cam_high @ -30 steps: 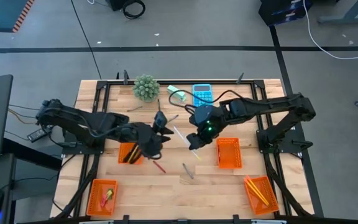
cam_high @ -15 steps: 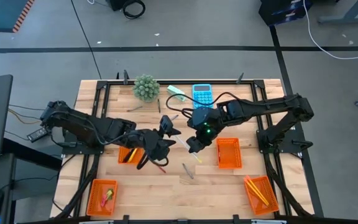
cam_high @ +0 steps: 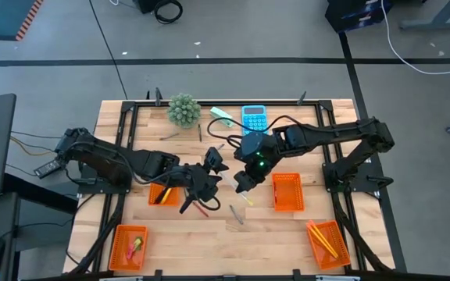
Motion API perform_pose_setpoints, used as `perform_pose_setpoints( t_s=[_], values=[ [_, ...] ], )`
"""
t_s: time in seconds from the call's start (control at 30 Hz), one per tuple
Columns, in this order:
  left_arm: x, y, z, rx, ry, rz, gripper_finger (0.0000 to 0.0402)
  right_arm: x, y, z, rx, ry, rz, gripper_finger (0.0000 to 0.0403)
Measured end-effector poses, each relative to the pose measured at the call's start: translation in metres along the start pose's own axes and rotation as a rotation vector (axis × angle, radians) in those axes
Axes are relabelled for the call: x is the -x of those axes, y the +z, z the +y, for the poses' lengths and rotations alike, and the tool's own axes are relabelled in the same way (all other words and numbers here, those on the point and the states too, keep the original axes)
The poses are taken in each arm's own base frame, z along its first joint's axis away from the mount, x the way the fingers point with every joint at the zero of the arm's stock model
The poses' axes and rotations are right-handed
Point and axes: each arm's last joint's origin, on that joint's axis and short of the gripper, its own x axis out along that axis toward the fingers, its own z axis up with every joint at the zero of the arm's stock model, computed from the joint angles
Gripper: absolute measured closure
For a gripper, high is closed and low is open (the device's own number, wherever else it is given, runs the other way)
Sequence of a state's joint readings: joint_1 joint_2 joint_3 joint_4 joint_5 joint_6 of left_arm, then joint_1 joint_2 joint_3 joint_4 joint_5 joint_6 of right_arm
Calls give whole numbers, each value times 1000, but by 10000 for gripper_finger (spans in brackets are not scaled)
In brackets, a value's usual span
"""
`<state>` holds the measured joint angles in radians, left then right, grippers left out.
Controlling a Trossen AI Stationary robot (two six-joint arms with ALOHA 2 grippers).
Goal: Sort crayons/erasers/pens/pencils in bins
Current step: Put the white pencil into the bottom right orange basket
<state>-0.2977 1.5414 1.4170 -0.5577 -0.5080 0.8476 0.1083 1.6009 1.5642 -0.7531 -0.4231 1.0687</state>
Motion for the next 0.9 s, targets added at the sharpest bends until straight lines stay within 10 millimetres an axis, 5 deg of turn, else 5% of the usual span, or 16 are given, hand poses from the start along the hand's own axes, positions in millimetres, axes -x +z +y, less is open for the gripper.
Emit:
perform_pose_setpoints(
  t_s=[0.27, 0.6, 0.9],
  values=[
    [-2, 1, -1, 7, -7, -5, 217, 0, 1, 0, 1, 4, -4, 362],
    [-2, 0, -4, 26, -50, -18, 373, 0, 1, 1, -1, 5, -7, 362],
    [-2, -1, -5, 108, -74, -12, 359, 0, 1, 1, 0, 8, -14, 362]
  ],
)
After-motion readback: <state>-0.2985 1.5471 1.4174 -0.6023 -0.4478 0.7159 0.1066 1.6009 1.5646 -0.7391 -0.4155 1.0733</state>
